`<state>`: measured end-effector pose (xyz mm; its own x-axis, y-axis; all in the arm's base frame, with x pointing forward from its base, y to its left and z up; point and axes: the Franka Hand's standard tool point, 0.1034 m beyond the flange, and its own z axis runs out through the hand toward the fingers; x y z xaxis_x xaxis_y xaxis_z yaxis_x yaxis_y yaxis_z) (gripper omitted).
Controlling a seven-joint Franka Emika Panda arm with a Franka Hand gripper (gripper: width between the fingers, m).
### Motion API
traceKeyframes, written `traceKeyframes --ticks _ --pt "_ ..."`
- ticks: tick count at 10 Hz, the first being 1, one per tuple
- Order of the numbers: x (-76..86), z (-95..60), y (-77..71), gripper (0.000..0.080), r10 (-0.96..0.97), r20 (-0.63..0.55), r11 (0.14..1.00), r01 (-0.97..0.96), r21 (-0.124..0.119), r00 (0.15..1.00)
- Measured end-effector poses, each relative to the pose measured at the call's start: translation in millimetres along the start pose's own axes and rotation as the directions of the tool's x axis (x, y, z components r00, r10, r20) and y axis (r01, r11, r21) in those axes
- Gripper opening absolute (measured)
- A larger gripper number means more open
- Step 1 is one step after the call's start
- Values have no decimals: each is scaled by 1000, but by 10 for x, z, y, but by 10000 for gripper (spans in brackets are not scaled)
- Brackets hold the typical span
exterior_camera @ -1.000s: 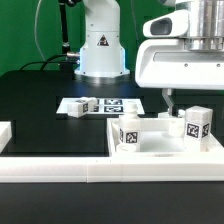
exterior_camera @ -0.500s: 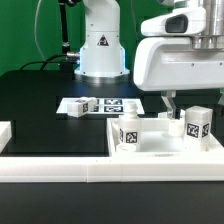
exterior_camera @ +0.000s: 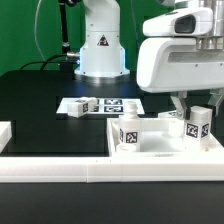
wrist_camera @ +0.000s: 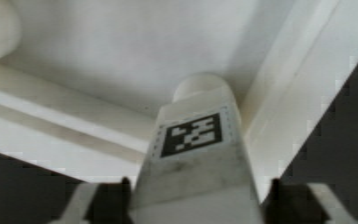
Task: Assemble one leg
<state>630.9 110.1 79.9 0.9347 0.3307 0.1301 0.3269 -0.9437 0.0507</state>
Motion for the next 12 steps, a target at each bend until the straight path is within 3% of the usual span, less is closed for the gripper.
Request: traceKeyframes --ticks 2,5,9,12 --pt "2 -1 -2 288 26 -1 1000 -26 1 1000" --pt "2 -1 3 288 361 0 932 -361 12 932" --pt "4 1 -24 288 690 10 723 -690 22 724" --pt "-31 5 105 288 793 6 609 -793 6 609"
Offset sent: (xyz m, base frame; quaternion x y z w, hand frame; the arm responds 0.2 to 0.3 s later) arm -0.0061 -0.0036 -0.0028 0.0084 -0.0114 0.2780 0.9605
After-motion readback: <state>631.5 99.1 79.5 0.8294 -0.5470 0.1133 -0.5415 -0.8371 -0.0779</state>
